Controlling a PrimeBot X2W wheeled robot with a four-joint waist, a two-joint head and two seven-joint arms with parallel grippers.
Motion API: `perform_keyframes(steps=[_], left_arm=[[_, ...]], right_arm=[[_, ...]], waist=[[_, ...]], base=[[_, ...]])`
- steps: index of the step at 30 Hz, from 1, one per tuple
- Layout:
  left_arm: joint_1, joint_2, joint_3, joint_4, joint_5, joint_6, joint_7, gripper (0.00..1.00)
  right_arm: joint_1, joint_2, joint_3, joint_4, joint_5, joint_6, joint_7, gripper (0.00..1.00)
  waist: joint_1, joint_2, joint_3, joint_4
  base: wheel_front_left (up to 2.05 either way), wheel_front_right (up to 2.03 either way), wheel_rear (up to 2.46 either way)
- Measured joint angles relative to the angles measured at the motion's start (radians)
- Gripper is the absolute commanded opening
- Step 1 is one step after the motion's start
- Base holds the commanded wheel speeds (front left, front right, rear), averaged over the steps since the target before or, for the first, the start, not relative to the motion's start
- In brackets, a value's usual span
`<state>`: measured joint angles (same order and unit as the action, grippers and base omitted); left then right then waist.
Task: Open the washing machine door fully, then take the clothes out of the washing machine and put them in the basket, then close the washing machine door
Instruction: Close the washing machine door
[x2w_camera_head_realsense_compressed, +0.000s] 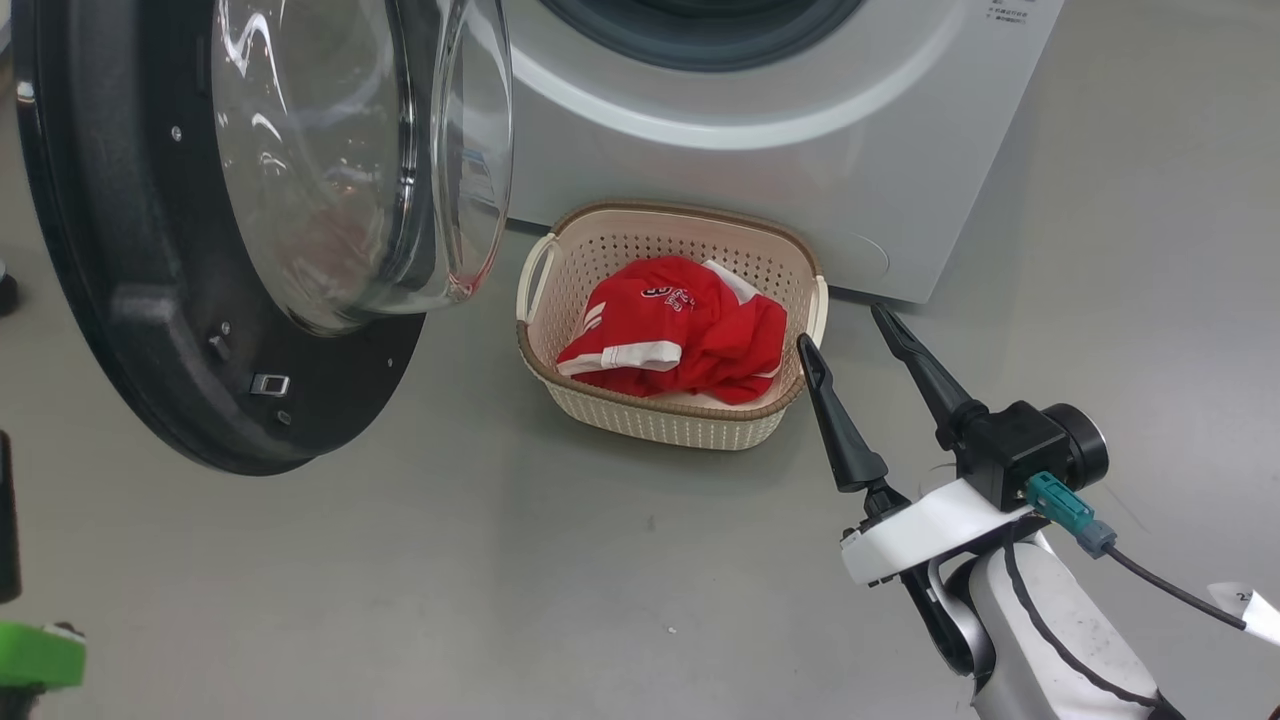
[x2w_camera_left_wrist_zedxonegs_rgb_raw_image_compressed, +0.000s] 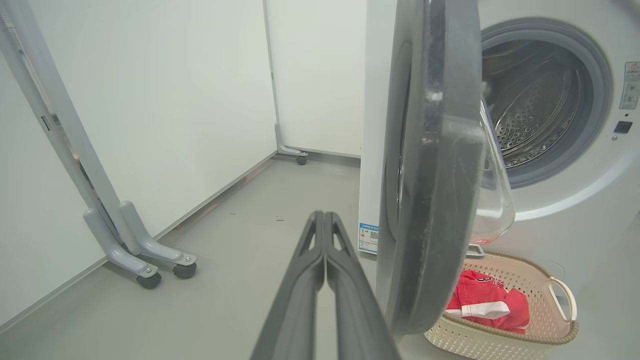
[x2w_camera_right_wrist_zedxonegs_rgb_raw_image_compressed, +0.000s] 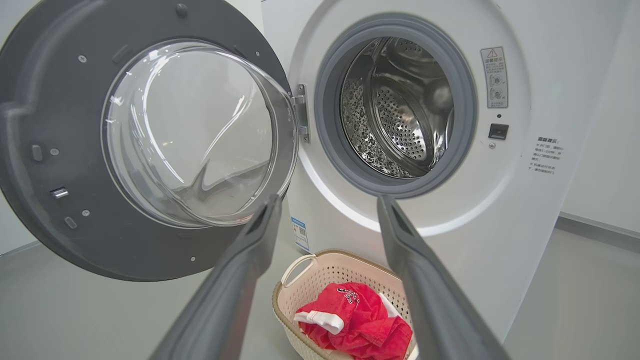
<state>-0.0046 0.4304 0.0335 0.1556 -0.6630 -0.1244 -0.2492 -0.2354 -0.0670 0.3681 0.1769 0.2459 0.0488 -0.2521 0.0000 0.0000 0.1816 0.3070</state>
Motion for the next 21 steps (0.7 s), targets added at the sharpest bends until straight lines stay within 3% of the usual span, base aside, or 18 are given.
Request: perform_keyframes(steps=[6,14,21], left_arm=[[-0.059,0.034,0.003,-0.025,-0.106,0.000,0.002,0.00],[-0.157,0.023,0.073,-0.044,-0.424,0.000,0.105,0.00],[-0.223,-0.025,0.180,-0.003,-0.737,0.002,0.264,0.00]], right_arm=[[0.000,0.000,0.002,0.000,0.000,0.000,0.000,1.00],[0.000,0.000,0.004,0.000,0.000,0.000,0.000,1.00],[-0.001,0.000,0.007,0.000,0.000,0.000,0.000,1.00]], waist=[[0.0000,0.0000,0.005,0.001],[0.0000,0.0000,0.008,-0.001],[0.0000,0.0000,0.015,-0.005]], base=[[0.00,0.00,0.00],[0.00,0.00,0.00],[0.00,0.00,0.00]])
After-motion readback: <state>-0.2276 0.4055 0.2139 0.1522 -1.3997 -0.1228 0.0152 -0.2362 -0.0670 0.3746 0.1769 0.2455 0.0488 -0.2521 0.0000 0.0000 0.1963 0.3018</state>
